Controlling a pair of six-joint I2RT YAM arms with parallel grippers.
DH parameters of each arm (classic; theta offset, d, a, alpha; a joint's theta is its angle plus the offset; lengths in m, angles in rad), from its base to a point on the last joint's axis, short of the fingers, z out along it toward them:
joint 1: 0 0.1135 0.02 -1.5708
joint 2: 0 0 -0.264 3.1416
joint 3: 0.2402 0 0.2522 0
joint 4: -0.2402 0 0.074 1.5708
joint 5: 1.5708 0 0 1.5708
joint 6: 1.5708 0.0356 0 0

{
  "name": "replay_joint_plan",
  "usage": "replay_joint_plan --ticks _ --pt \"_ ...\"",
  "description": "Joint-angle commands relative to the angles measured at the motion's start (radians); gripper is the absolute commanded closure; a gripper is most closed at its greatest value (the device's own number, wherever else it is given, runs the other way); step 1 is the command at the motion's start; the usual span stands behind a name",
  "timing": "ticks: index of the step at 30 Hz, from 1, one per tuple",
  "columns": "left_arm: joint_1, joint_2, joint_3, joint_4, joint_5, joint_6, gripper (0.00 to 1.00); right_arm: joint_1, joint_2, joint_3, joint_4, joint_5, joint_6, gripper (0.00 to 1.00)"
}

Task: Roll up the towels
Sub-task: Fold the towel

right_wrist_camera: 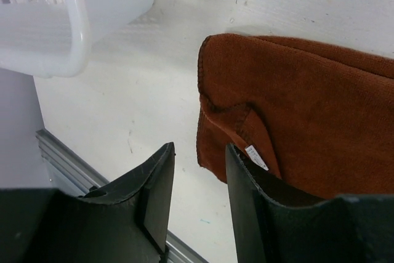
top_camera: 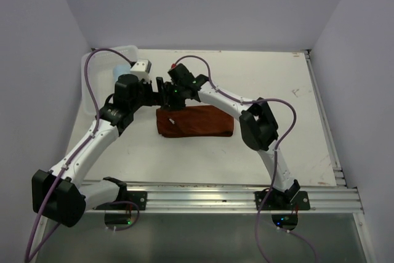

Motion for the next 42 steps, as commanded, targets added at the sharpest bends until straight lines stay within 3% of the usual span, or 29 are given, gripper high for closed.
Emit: replay_joint_plan --ticks 1,9,14,17,23,42 --pt "-0.006 -0.028 -0.001 0.013 -0.029 0.020 0.06 -0.017 -0.065 -0.012 0.028 -0.007 0.005 0.57" --pt "-0.006 -0.050 -0.001 0.011 -0.047 0.018 0.06 -0.090 -0.238 -0.193 0.029 0.045 -0.019 0.59" --pt "-0.006 -0.054 -0.007 0.019 -0.037 0.017 0.06 -0.095 -0.266 -0.300 0.081 0.028 -0.048 0.73" --pt "-0.006 -0.056 -0.009 0.020 -0.043 0.017 0.06 -0.087 -0.225 -0.336 0.114 0.002 -0.037 0.74" --pt "-0.006 -0.054 -0.013 0.022 -0.046 0.018 0.06 -0.064 -0.139 -0.313 0.147 -0.019 -0.036 0.82" --pt "-0.006 -0.063 -0.015 0.023 -0.029 0.018 0.05 -0.012 -0.076 -0.285 0.141 -0.051 -0.062 0.86"
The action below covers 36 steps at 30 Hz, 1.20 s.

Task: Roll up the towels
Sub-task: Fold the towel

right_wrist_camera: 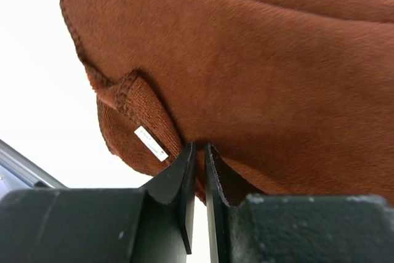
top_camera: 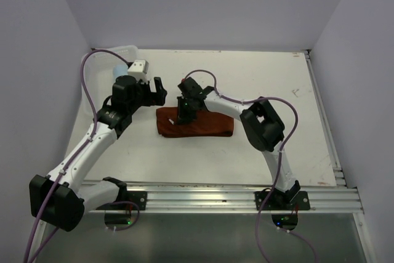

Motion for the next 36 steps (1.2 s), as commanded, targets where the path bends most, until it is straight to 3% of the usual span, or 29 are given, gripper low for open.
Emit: replay_joint_plan --ticks 1,16,25,36 --pt "-0.006 -0.029 -0.004 0.025 0.002 0.018 0.05 0.023 -0.007 0.035 0.026 -0.041 -0.037 0.86" --pt "-0.006 -0.057 -0.002 0.022 -0.016 0.023 0.05 0.105 -0.073 -0.090 0.124 -0.029 -0.141 0.86" --pt "-0.006 -0.075 -0.002 0.022 -0.039 0.030 0.05 0.135 -0.094 -0.092 0.085 0.074 -0.206 0.80" --pt "-0.006 -0.123 -0.008 0.029 -0.085 0.037 0.05 0.148 -0.145 -0.136 0.165 0.039 -0.279 0.72"
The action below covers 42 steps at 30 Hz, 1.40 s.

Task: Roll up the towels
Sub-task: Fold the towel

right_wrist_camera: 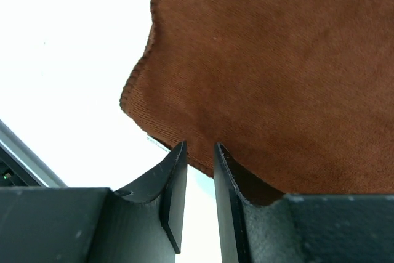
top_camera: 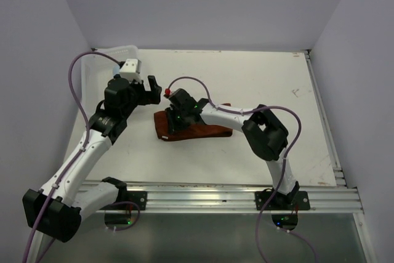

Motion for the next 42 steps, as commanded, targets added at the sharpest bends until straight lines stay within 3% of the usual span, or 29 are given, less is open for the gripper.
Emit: replay_joint_plan --ticks 1,8,15,20,27,42 --pt "-0.006 -0.033 -0.010 0.031 -0.030 0.023 0.05 0.011 -0.029 0.006 0.033 -0.003 -0.052 0.72" --pt "-0.006 -0.036 -0.016 0.035 -0.045 0.027 0.05 0.008 -0.052 -0.011 0.032 0.020 -0.045 0.72" --pt "-0.006 -0.037 -0.021 0.041 -0.041 0.026 0.05 -0.096 -0.240 -0.040 -0.068 0.051 -0.016 0.73" --pt "-0.006 -0.020 -0.024 0.047 0.000 0.018 0.05 -0.191 -0.424 -0.185 -0.149 0.100 0.027 0.78" --pt "-0.026 0.011 -0.036 0.086 0.111 0.027 0.05 -0.340 -0.616 -0.484 -0.068 0.033 0.113 0.90" --pt "-0.063 0.056 -0.044 0.081 0.094 0.046 0.05 -0.462 -0.560 -0.705 0.098 -0.032 0.070 0.94"
